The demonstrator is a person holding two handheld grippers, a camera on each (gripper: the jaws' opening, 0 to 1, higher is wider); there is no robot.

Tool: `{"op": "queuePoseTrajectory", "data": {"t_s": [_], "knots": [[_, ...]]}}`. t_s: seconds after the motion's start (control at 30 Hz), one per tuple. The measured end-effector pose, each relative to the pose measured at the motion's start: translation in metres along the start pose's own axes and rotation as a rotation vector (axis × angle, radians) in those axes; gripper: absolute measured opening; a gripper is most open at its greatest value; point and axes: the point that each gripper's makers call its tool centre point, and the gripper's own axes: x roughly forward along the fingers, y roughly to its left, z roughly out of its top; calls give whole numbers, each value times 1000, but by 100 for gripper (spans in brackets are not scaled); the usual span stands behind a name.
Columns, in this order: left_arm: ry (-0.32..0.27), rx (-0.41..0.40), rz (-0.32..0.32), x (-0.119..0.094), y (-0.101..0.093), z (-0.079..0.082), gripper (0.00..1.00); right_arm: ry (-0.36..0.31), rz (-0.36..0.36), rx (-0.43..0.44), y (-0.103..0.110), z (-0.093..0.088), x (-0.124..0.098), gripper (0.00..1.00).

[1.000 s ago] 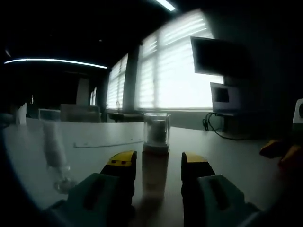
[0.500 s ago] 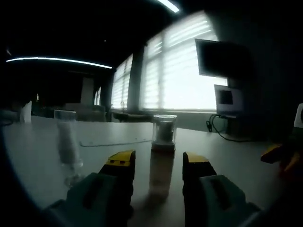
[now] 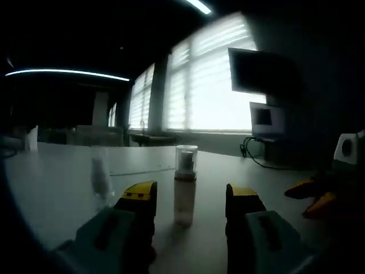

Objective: Clamp pump bottle remove cover press pump head put on cover

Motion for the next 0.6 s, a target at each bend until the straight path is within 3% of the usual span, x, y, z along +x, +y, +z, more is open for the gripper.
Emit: {"op": "queuePoseTrajectory", "data": {"t_s": [0.27,0.37,0.6], "knots": [[-6,32,-7,-25,-1,14,43,-10,6,9,1,2,0,28],[4,-46,-44,-34,-2,14,43,-3,14,25,0,1,0,28],[-21,4,-39,-71,7,22,43,-5,16,35,0,1,0,28]]}}
